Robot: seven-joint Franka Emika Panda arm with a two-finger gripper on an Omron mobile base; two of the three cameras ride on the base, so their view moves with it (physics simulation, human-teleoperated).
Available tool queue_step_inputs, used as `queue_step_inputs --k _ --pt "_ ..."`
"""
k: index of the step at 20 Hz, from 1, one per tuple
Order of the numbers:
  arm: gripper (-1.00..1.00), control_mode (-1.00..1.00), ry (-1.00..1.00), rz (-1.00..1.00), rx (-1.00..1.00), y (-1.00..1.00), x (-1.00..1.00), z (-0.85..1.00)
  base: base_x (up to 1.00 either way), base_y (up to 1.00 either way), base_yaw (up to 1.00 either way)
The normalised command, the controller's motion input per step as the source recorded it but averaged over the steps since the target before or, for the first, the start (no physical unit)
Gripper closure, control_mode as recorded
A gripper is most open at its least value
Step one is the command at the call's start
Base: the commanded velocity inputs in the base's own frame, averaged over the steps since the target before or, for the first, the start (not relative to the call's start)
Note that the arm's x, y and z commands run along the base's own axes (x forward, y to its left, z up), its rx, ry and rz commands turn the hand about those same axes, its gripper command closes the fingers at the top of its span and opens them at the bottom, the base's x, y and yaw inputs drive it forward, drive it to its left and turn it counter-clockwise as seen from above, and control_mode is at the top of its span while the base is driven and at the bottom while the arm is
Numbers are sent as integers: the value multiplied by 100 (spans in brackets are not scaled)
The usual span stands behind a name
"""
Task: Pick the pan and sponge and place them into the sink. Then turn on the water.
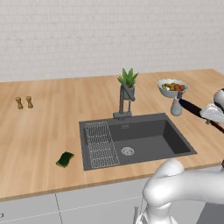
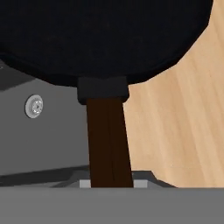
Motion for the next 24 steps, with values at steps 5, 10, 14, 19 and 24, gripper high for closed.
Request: queue_step_inputs --k 5,10,14,19,24 --pt "100 -100 0 49 7 48 -2 14 0 0 0" --pt "100 -100 -11 51 0 55 -23 -1 0 0 0" --pt "100 -100 -14 17 -1 97 -1 0 0 0 0" --pt "100 -100 -21 0 -4 97 -11 0 0 0 0" --pt "100 -100 -41 0 -7 93 -55 -7 0 0 0"
